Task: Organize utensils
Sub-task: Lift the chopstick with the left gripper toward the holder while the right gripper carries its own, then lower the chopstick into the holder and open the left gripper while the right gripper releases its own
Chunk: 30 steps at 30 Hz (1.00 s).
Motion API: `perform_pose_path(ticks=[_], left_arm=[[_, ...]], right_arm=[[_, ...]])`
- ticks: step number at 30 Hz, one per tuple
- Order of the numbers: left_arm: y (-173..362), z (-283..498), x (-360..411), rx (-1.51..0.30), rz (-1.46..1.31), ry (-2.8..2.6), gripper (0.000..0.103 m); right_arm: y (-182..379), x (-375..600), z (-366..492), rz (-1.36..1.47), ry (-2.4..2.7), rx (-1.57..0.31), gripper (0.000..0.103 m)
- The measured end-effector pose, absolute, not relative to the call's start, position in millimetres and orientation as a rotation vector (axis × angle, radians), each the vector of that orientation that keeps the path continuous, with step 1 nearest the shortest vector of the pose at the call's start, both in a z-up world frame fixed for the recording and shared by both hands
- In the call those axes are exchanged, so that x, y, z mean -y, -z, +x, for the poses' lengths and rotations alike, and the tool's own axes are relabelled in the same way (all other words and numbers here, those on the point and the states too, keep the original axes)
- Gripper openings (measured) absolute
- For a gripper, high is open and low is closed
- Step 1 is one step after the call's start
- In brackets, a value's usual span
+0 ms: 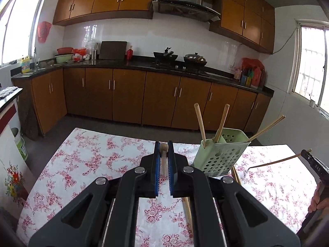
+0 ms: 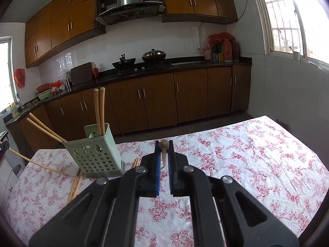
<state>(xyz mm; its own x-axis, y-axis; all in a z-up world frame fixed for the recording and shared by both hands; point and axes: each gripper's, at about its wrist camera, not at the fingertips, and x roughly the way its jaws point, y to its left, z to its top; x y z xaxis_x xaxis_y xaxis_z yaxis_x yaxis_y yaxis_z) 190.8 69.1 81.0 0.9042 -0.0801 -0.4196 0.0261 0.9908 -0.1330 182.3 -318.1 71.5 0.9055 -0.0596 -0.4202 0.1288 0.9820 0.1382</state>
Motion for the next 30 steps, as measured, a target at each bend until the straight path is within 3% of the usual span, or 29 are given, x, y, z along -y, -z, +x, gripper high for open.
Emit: perform_pose_path(ticks=[12, 30], left_arm=[[-91.2, 192.5, -68.0, -0.419, -0.13, 0.061, 0.007], [-192.2, 182.0, -7.0, -0.184, -0.155, 0.197, 0.007]], right_arm=[[-88.0, 307.4, 183.7, 0.147, 0.075, -0.394, 0.008], [-205.0, 274.7, 156.5, 0.262, -0.199, -0.178, 0.008]])
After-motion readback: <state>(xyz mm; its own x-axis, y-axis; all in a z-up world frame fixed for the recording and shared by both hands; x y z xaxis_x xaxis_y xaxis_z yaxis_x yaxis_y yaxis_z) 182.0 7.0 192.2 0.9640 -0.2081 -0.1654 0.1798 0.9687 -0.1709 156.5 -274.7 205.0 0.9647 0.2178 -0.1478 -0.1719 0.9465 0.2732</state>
